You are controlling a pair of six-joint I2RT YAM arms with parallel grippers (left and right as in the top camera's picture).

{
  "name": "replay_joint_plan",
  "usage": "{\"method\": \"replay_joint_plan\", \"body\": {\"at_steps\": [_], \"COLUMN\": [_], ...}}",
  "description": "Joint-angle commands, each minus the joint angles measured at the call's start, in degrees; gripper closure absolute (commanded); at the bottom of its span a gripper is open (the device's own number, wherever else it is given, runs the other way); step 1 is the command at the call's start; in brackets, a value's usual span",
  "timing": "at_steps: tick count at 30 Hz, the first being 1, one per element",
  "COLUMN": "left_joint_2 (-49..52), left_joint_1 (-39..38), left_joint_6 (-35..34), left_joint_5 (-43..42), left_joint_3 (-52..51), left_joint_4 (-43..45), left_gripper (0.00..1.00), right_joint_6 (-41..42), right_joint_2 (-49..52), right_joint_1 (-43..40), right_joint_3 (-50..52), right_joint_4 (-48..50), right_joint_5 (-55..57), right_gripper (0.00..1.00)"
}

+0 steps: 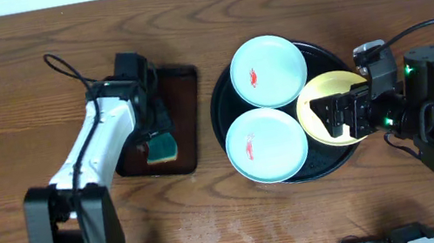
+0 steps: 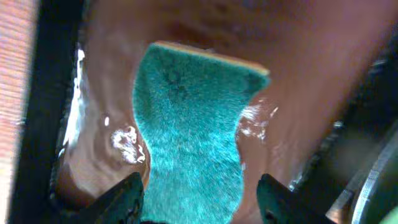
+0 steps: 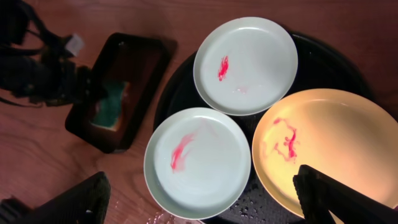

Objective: Clean dirty plates on tray and stack at the side
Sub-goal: 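Grasp the green sponge with left gripper, pale green plate rim with right, then lift the sponge and move it over the held pale green plate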

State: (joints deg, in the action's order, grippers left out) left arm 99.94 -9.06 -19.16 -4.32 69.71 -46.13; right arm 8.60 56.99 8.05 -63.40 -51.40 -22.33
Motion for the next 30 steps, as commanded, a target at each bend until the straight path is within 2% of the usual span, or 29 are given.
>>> {"method": "replay_joint_plan", "body": {"at_steps": [1,5,7,9,10,11,12,15,23,28,30], "left_joint_2": [0.35,2.73,4.09,4.83,5.11,4.94,4.79,3.69,-2.71,-8.61,-11.15], "left_joint_1": [0.11,0.02,-0.02,-0.02,-0.02,-0.02,0.00,-0.02,-0.02,-0.52,-1.40], "left_joint_6": [1.68,1.05,0.33,0.20,0.20,0.22,0.22,0.22,0.48,0.50,0.52], "left_joint_5": [3.26,3.30,3.26,3.21,3.23,2.45,1.92,1.77,1.77,0.59,-1.55], "left_joint_3": [-1.68,-5.90,-8.28,-9.46,-9.53,-9.16,-8.76,-6.97,-1.60,-1.11,-1.11], "left_joint_4": [1.05,5.95,9.49,11.56,11.78,11.61,11.30,9.29,1.55,-2.14,-2.97], "left_gripper": [0.39,0.39,0.42,0.56,0.68,0.89,0.92,0.92,0.93,0.92,0.93], "right_joint_6": [0.79,0.79,0.79,0.79,0.79,0.79,0.79,0.79,1.38,3.54,3.82], "right_joint_2": [0.24,0.37,0.39,0.39,0.39,0.39,0.39,0.52,4.55,10.34,13.60], "right_joint_1": [0.28,0.28,0.28,0.28,0.28,0.31,0.31,0.31,0.31,0.31,0.72], "right_joint_3": [-1.27,-1.25,-1.25,-1.25,-1.25,-1.20,-1.05,-0.04,4.70,9.79,12.04], "right_joint_4": [-0.76,-1.49,-1.60,-1.77,-1.88,-2.21,-2.25,-2.23,-3.30,-2.84,-2.14], "right_joint_5": [-0.63,-0.63,-0.63,-0.63,-0.63,-0.63,-0.63,-0.61,2.23,4.04,3.69], "right_gripper": [0.06,0.06,0.06,0.07,0.07,0.07,0.09,0.14,0.38,0.42,0.49]}}
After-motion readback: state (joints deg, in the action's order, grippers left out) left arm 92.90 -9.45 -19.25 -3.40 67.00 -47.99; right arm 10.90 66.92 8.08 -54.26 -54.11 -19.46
